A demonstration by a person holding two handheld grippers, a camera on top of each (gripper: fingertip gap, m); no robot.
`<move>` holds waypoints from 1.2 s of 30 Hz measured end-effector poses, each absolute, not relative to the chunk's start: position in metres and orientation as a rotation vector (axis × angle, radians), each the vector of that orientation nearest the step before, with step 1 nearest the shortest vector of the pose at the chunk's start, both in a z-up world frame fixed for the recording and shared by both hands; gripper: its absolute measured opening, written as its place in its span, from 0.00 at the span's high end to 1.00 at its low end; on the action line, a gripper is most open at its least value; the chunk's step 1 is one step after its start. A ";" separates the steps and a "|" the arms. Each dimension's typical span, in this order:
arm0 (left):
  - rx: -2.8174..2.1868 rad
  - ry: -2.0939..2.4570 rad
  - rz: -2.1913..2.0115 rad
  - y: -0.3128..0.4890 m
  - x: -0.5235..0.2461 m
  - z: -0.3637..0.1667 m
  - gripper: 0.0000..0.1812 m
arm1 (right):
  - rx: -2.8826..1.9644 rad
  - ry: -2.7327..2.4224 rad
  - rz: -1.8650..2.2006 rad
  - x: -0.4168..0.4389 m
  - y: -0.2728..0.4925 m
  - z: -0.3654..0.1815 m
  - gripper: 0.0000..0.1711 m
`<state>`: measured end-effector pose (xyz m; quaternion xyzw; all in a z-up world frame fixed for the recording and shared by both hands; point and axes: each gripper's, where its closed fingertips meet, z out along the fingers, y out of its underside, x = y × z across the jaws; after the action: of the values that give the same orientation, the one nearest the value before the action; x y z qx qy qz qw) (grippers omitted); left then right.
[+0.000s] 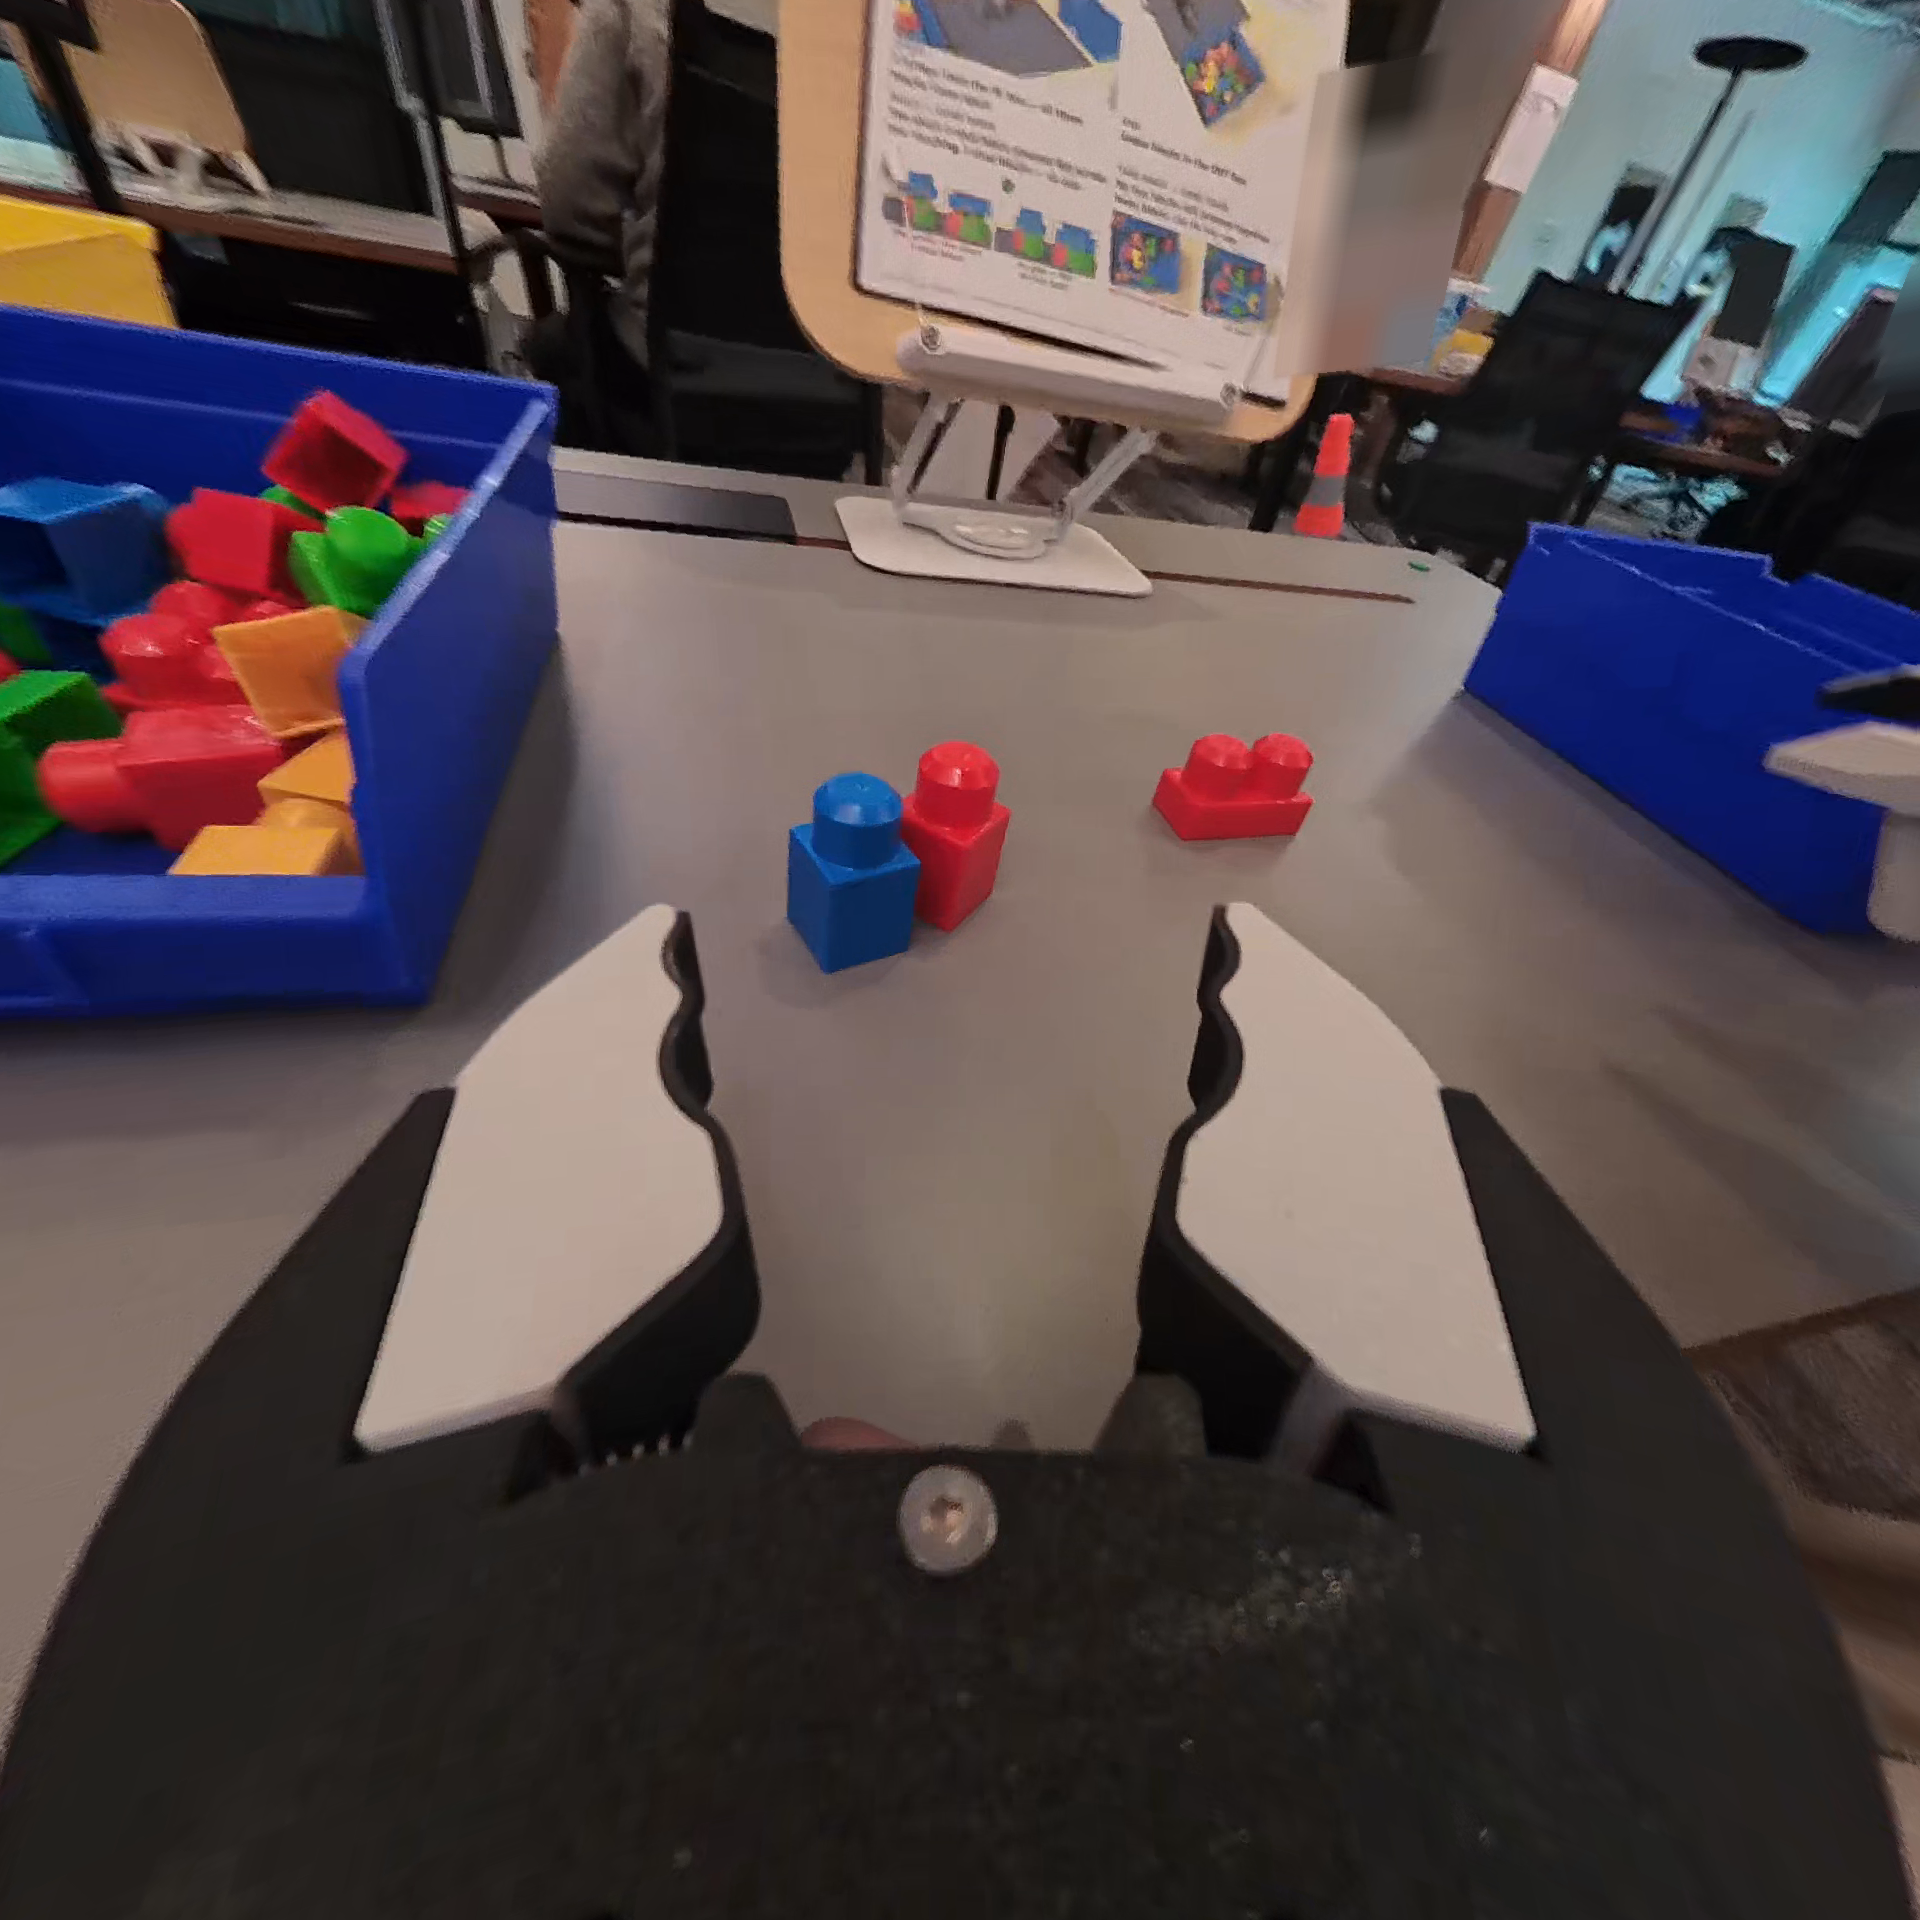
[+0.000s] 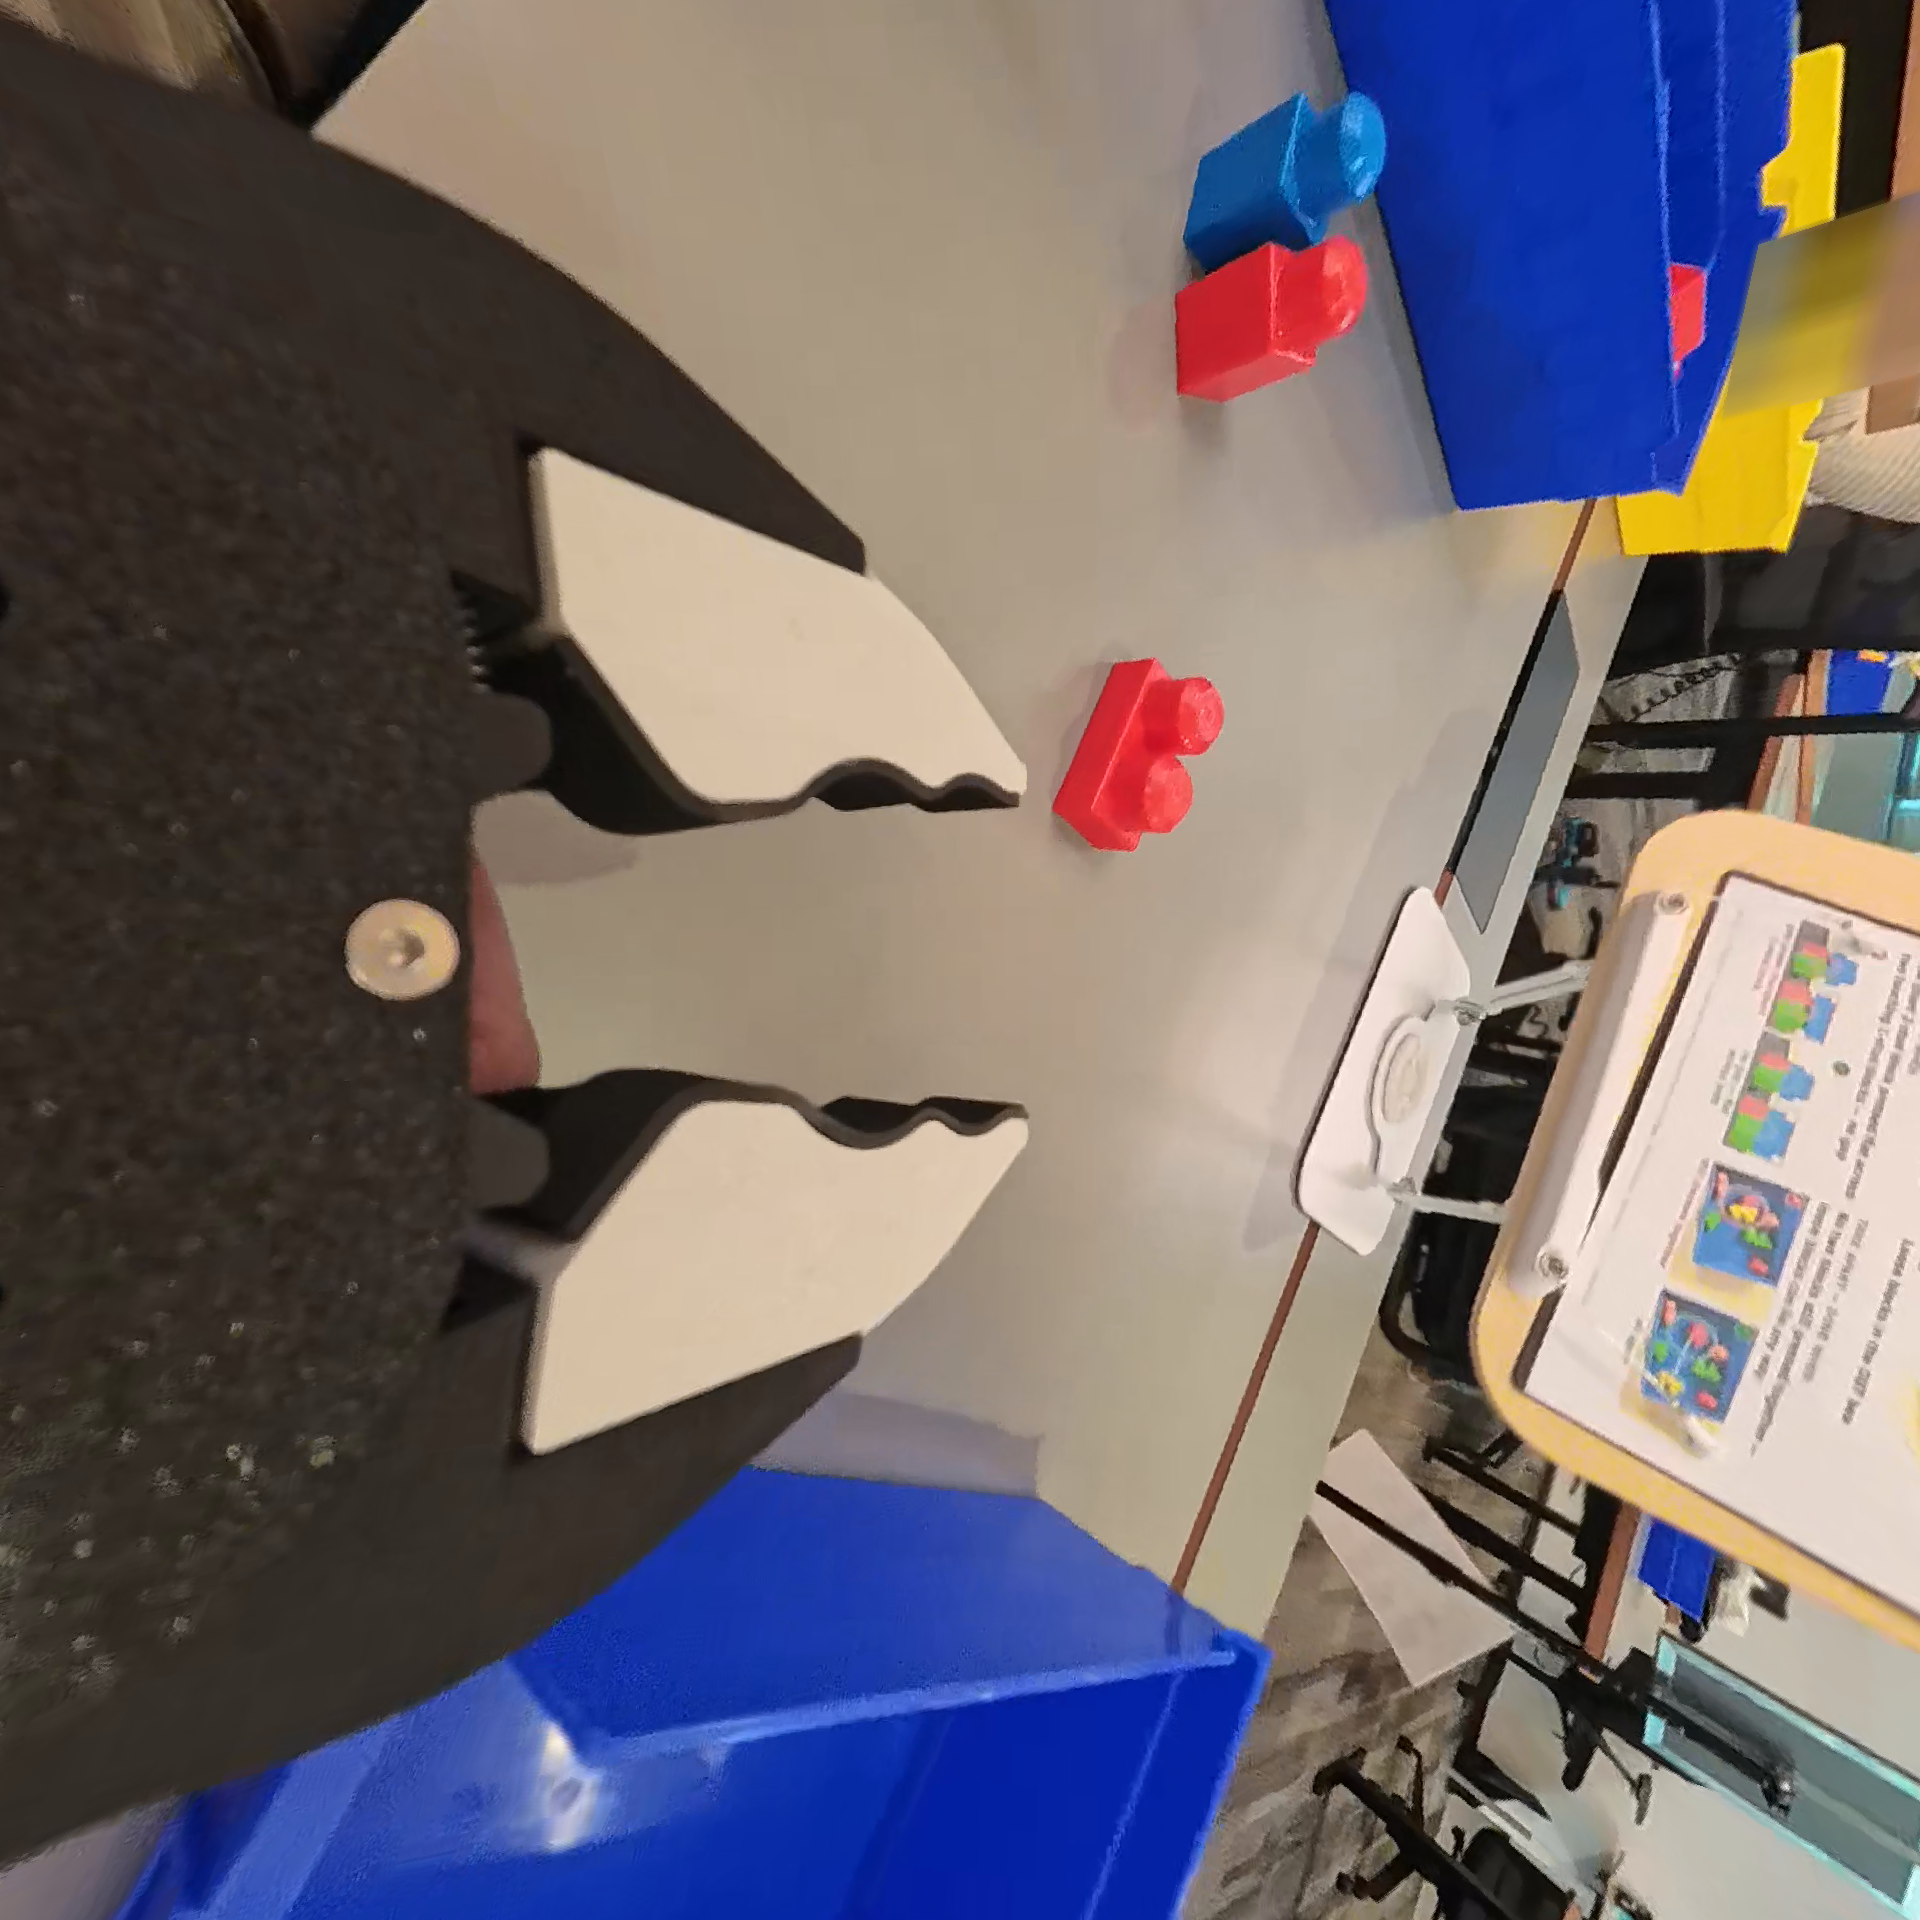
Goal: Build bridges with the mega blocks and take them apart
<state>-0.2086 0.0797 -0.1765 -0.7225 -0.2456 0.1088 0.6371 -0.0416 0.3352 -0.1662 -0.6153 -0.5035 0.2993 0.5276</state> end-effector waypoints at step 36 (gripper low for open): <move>-2.010 -0.679 -0.105 0.108 -0.241 -0.240 0.53 | -1.470 -1.202 0.729 -0.077 0.352 -0.163 0.70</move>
<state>-0.2414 0.1081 -0.2396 -0.8265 -0.2792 -0.0431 0.4869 -0.0773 0.3519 -0.1628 -0.6147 -0.5026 0.3049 0.5259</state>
